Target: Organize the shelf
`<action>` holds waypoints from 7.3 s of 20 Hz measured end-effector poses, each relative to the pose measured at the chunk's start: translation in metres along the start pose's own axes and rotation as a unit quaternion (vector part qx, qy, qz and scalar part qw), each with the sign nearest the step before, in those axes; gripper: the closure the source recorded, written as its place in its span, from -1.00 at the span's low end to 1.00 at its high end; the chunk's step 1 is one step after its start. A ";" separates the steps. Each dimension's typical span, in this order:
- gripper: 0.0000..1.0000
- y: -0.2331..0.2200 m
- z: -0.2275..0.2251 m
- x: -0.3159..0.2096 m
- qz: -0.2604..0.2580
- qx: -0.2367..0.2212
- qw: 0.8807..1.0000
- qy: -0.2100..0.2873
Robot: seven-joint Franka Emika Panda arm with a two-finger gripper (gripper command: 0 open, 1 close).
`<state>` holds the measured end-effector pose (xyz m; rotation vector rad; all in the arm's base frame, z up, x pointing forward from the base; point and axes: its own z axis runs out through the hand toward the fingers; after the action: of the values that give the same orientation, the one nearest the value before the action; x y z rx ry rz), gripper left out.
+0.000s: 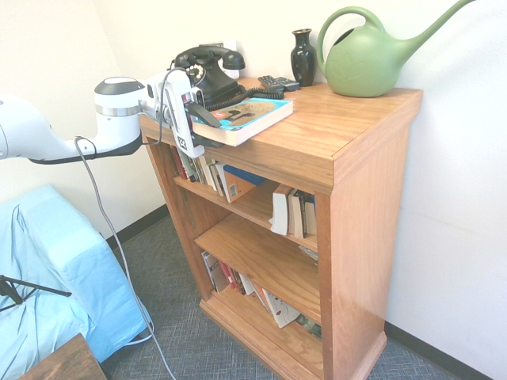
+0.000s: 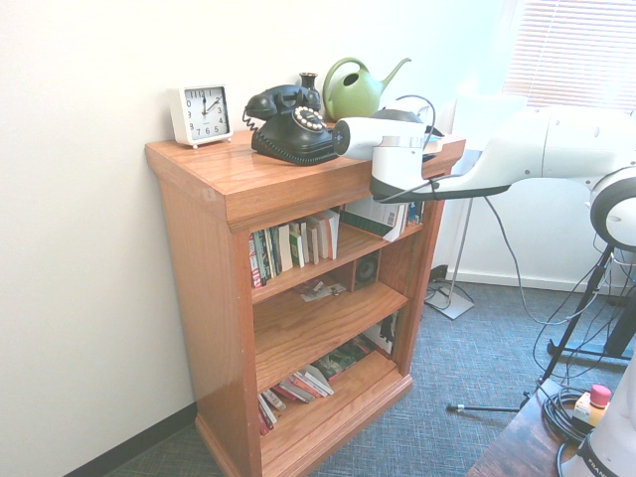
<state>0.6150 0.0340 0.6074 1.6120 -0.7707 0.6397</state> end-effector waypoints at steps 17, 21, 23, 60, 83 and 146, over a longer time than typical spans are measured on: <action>1.00 0.001 -0.002 0.005 0.005 0.033 0.999 0.008; 1.00 0.037 0.012 0.011 0.024 0.047 0.999 -0.009; 1.00 0.057 0.024 0.010 0.032 0.052 0.998 -0.017; 1.00 0.163 0.019 -0.220 0.130 0.303 0.935 -0.128; 1.00 0.068 0.029 -0.266 0.114 0.374 0.906 -0.163; 1.00 -0.090 0.054 -0.177 0.124 0.548 0.754 -0.340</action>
<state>0.5724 0.0141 0.4075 2.9672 -1.2713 0.7473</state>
